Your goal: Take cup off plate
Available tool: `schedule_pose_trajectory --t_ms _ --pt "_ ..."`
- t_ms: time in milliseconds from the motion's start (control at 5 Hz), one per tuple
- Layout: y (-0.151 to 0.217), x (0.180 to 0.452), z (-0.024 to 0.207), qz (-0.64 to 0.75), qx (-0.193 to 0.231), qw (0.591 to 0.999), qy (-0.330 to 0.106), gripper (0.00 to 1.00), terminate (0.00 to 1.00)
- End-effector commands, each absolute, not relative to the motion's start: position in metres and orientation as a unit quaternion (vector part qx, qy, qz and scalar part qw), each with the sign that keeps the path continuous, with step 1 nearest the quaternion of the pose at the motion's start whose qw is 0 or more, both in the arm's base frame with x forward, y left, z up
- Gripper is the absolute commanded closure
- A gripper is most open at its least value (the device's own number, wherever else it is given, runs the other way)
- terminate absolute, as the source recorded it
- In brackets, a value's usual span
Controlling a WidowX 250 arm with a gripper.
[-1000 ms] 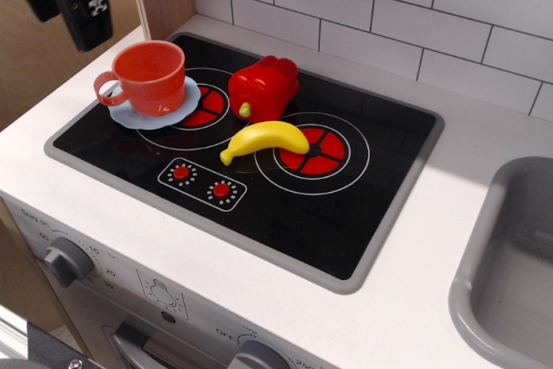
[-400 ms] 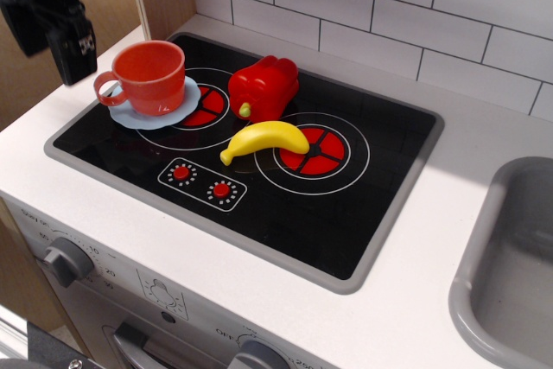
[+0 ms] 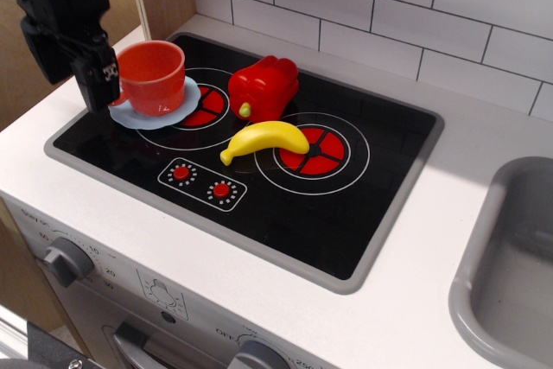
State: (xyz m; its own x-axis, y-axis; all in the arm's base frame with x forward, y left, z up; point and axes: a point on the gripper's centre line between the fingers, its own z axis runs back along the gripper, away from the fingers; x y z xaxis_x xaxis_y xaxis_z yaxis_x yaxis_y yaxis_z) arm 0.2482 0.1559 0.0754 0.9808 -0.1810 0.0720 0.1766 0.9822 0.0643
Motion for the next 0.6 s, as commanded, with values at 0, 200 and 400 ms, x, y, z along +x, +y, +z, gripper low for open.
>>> schedule_pose_trajectory --t_ms 0,200,400 --pt "0.1537 0.2554 0.0643 -0.094 0.064 0.991 -0.066 0.0 0.0" --pt "0.151 0.2572 0.063 -0.094 0.06 0.991 -0.075 0.0 0.0" --pt "0.1501 0.2569 0.0649 -0.091 0.054 0.992 -0.07 1.0 0.0"
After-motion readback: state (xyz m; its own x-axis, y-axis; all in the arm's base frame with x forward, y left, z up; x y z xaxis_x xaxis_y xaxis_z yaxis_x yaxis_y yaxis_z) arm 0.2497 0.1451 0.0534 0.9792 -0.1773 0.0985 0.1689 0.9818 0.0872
